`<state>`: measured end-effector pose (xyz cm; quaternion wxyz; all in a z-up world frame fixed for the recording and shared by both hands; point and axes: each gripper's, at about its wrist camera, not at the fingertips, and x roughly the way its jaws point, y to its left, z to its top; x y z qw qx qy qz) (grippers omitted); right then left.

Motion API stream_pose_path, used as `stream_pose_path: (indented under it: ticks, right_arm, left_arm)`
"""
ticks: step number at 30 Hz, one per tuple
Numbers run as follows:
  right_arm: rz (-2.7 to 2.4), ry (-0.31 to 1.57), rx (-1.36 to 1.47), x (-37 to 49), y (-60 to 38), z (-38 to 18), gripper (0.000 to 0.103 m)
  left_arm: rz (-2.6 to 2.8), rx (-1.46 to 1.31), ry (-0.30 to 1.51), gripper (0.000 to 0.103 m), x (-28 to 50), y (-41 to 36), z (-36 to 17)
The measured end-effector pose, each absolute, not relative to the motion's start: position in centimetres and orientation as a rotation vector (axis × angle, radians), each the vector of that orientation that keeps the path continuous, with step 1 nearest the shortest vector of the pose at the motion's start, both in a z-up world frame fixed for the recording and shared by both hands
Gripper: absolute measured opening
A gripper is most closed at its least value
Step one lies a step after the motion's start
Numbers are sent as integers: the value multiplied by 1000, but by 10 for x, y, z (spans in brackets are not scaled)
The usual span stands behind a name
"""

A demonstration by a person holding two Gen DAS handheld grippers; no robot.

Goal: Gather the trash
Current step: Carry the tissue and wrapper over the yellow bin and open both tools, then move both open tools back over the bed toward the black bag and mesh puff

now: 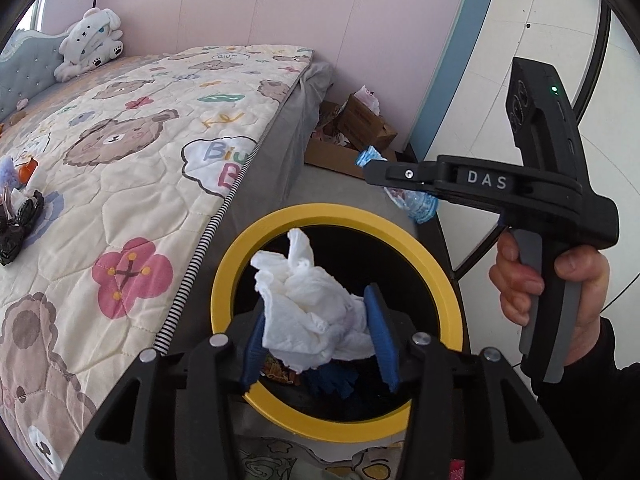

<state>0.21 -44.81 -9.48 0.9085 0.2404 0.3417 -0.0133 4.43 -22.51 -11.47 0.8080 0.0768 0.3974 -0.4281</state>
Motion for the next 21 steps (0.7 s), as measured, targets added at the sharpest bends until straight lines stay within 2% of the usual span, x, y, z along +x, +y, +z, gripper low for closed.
stream_pose_path:
  ticks: [9, 15, 21]
  right_arm:
    - [-67, 667, 510, -2, -458, -85, 34]
    - [-118, 602, 491, -8, -466, -72, 47]
    - [-84, 570, 489, -1, -461, -69, 62]
  left_arm:
    - [-920, 155, 836, 64, 45, -219, -109]
    - [-872, 128, 784, 78, 54, -207, -97]
    - [-798, 90, 722, 86, 69, -183, -85]
